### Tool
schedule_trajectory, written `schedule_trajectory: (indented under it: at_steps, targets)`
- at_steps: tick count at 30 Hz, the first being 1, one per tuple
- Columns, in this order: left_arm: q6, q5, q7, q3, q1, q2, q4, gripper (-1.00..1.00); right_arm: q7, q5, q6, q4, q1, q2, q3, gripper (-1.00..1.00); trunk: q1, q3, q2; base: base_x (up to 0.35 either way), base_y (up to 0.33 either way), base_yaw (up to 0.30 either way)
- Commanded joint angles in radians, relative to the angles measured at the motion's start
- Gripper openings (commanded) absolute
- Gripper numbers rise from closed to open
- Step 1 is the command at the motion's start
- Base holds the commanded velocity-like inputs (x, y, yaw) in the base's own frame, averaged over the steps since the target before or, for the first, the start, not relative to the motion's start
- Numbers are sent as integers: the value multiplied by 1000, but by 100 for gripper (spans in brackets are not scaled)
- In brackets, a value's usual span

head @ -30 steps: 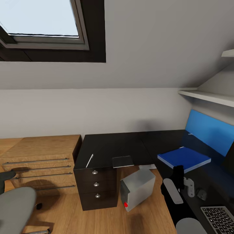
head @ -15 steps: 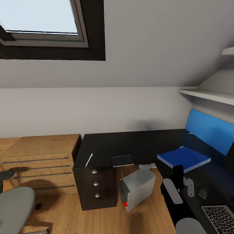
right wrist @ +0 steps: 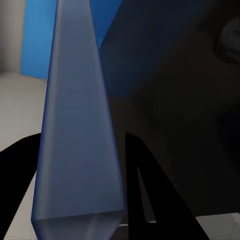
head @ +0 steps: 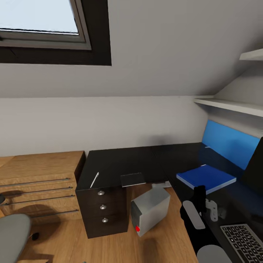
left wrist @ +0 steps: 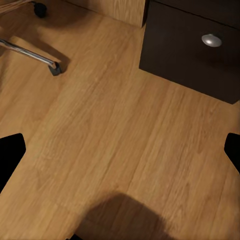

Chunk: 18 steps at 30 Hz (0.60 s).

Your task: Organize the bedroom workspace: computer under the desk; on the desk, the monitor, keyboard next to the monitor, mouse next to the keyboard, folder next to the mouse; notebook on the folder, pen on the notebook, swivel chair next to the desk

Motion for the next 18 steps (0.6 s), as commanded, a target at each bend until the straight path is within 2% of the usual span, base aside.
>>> schedule_trajectory:
  at_steps: [1, 9, 13, 18]
  targets:
    - [-6, 11, 6, -8, -1, 1, 0, 100, -3, 0, -1, -1, -1, 1, 0, -100, 4, -5, -8, 0, 0, -5]
    - [-6, 11, 6, -8, -1, 1, 0, 100, -4, 0, 6, -1, -1, 0, 0, -100, 35, -30, -64, 0, 0, 0]
    - [-6, 11, 6, -8, -1, 1, 0, 100, -4, -2, 76, -1, -1, -3, -6, -100, 50, -42, -92, 0, 0, 0]
    - [-6, 11, 7, -8, -1, 1, 0, 100, -4, -58, 110, -2, -1, -8, -7, -100, 69, -58, -127, 0, 0, 0]
